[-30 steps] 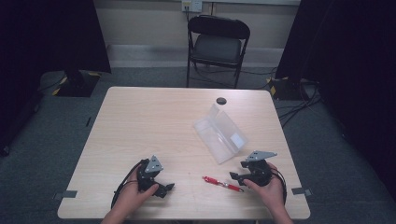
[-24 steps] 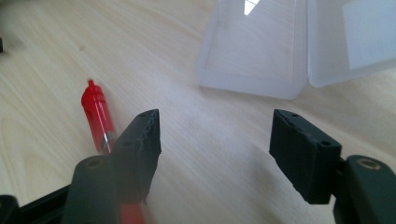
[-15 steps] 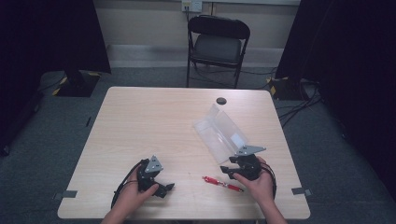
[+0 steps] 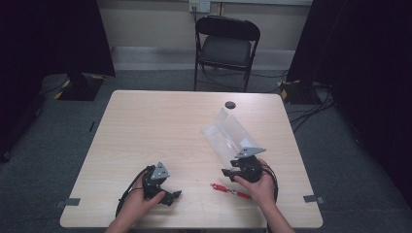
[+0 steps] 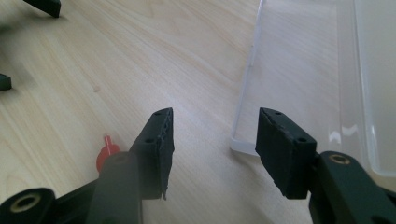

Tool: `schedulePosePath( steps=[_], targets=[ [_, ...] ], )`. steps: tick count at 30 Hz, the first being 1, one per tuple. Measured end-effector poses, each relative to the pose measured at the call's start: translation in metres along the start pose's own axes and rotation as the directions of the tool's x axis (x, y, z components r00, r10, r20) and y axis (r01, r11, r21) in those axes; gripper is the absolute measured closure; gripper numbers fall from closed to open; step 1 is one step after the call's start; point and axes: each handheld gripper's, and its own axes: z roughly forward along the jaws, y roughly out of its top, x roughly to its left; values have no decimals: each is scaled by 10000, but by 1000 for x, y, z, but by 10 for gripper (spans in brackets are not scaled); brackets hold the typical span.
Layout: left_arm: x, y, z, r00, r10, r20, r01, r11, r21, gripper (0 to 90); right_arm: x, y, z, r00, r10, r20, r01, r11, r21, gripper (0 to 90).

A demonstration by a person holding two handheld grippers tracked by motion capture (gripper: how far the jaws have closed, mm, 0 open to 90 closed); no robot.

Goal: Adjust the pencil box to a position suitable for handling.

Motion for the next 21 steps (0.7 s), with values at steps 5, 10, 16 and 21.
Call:
schedulePosePath(
  steps=[5, 10, 16, 21],
  targets=[
    [0, 0, 0, 10000, -25, 2, 25, 10000, -11, 0, -1, 3, 8, 10000, 94, 11, -94, 9999, 112, 488],
    [0, 0, 0, 10000, 8, -3, -8, 10000, -3, 0, -1, 5, 14, 9997, 231, 40, -232, 9995, 218, 500],
    [0, 0, 0, 10000, 6, -5, -6, 10000, 4, 0, 0, 11, 25, 9998, 197, 19, -197, 9995, 257, 498],
    [0, 0, 0, 10000, -20, -1, 20, 10000, -6, 0, 0, 13, 31, 9996, 224, 170, -230, 9992, 337, 525]
  ],
)
